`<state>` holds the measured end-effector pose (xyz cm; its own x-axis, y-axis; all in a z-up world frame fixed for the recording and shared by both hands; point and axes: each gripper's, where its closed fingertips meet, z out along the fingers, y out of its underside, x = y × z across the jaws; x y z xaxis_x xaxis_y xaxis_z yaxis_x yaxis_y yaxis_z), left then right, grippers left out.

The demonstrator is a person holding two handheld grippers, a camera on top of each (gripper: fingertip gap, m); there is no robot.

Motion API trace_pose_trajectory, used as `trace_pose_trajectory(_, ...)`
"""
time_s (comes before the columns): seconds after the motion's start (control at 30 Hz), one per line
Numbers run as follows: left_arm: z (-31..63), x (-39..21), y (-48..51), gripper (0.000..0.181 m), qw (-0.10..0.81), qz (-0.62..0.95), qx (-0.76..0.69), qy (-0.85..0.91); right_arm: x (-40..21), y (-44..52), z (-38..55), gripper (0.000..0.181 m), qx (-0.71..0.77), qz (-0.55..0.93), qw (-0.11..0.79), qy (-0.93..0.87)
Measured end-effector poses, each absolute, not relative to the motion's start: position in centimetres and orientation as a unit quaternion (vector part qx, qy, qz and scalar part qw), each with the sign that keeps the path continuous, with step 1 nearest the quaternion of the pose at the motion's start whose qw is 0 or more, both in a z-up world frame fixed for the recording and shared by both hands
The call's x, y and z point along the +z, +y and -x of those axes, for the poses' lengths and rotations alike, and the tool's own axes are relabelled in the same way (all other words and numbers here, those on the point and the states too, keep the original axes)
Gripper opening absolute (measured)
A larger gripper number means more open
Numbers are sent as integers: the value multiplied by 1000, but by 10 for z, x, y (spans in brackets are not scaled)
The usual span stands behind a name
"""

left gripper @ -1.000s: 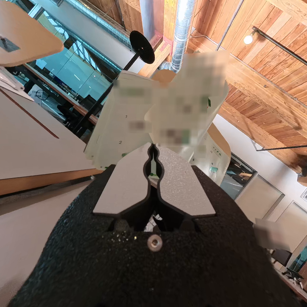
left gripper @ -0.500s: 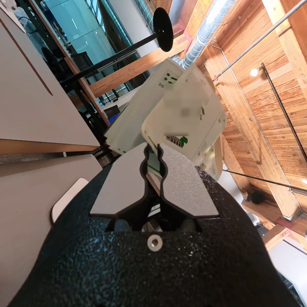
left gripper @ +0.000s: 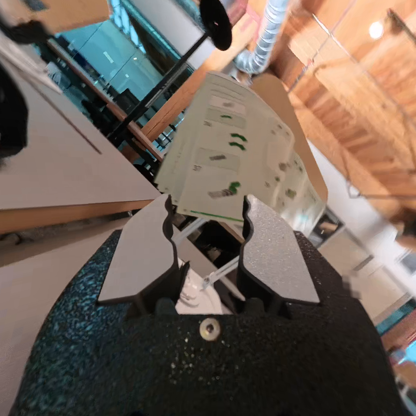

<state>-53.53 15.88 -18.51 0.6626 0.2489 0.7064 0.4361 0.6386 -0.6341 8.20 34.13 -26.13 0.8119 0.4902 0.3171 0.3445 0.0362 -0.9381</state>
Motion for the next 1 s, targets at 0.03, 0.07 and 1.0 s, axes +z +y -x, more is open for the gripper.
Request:
trace_pose_trajectory(0.03, 521, -181, 159, 59, 814, 443, -35, -375, -259, 342, -84, 29, 54, 691, 657, -296)
trace_pose_trajectory(0.07, 507, -177, 160, 58, 818, 462, -15, -342, -257, 342, -87, 29, 51, 690, 662, -290)
trace_pose_trajectory(1.0, 372, -215, 205, 43, 778, 580, 236, 48, -248, 335, -77, 29, 44, 670, 680, -296)
